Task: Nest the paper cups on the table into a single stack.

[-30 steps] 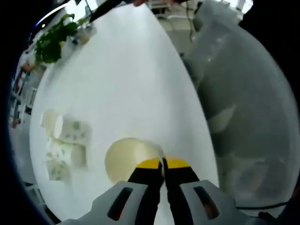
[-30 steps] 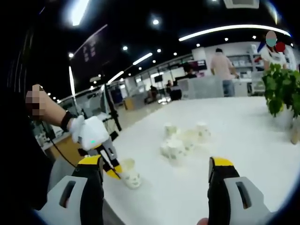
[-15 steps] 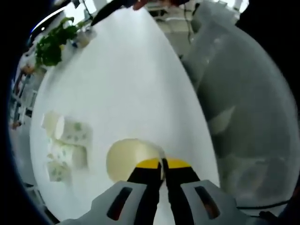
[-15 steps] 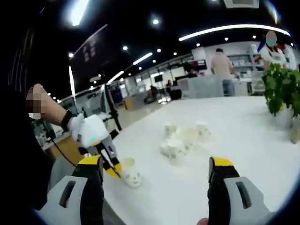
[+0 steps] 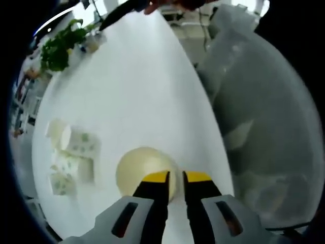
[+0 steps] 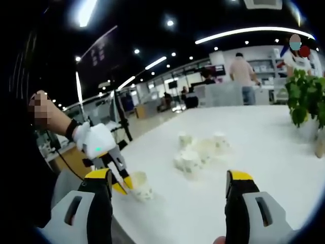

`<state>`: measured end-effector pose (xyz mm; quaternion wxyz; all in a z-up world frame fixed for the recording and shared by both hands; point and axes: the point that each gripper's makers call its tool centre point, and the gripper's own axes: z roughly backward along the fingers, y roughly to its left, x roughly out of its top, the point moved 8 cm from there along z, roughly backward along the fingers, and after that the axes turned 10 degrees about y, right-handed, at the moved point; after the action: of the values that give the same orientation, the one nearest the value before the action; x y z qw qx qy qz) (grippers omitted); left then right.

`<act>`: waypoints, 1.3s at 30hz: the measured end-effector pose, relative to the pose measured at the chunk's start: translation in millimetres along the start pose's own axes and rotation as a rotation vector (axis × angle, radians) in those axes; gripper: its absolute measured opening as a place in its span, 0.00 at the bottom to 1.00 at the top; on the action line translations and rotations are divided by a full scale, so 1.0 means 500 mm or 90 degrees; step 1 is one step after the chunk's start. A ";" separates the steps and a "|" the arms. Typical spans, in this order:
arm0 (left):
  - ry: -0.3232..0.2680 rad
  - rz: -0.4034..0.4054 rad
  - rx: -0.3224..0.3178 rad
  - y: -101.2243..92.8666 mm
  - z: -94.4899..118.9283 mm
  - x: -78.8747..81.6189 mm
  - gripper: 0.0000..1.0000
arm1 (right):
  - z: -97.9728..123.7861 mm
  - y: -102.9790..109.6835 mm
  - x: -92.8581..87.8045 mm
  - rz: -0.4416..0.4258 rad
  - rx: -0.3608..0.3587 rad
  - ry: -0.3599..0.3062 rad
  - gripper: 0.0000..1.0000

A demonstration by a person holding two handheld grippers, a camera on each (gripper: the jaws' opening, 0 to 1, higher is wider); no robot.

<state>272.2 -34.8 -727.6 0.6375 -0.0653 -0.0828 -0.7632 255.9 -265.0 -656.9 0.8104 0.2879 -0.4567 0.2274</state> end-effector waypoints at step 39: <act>-0.204 0.213 0.093 0.002 0.080 -0.024 0.37 | 0.009 0.010 -0.003 0.013 -0.011 0.028 0.91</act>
<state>275.1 -15.3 -690.9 0.7369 -0.1518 -0.2260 -0.6188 249.3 -264.4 -655.3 0.8203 0.2712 -0.4435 0.2385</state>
